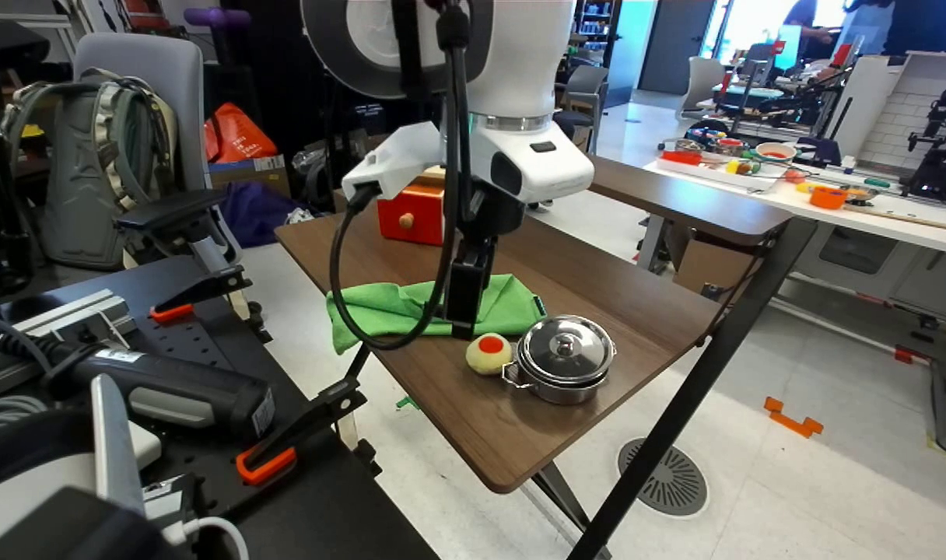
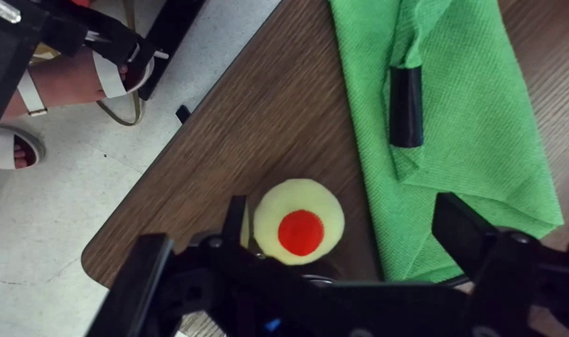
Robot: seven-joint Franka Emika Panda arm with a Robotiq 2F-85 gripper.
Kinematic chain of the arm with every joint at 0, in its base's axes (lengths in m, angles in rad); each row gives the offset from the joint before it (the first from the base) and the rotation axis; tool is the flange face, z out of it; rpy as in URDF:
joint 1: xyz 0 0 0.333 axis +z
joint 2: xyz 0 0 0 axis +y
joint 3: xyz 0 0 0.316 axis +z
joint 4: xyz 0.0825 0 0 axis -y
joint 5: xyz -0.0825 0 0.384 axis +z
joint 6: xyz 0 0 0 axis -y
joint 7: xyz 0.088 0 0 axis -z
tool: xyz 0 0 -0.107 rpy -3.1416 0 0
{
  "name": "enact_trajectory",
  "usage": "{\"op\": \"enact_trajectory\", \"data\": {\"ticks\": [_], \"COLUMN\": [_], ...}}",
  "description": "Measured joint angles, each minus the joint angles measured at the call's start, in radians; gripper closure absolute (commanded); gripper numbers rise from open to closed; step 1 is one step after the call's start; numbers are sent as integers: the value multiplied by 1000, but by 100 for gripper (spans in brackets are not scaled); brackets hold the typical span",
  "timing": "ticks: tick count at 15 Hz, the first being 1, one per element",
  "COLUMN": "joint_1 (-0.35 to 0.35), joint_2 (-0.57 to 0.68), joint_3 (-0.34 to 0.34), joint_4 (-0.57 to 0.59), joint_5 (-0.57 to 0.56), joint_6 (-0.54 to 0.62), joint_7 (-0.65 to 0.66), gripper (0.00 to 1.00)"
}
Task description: Move the yellow plush toy to the back left
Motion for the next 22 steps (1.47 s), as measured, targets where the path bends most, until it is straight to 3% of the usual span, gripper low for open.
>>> {"op": "enact_trajectory", "data": {"ticks": [8, 9, 10, 18, 20, 22], "joint_1": [7, 10, 13, 17, 16, 16], "joint_2": [133, 147, 159, 192, 186, 167], "joint_3": [-19, -19, -19, -19, -17, -9], "joint_4": [113, 126, 138, 165, 165, 153], "joint_5": [0, 0, 0, 0, 0, 1], "joint_6": [2, 2, 2, 4, 9, 25], "joint_7": [30, 33, 33, 34, 32, 30], "gripper": [0, 25, 26, 87, 99, 95]}}
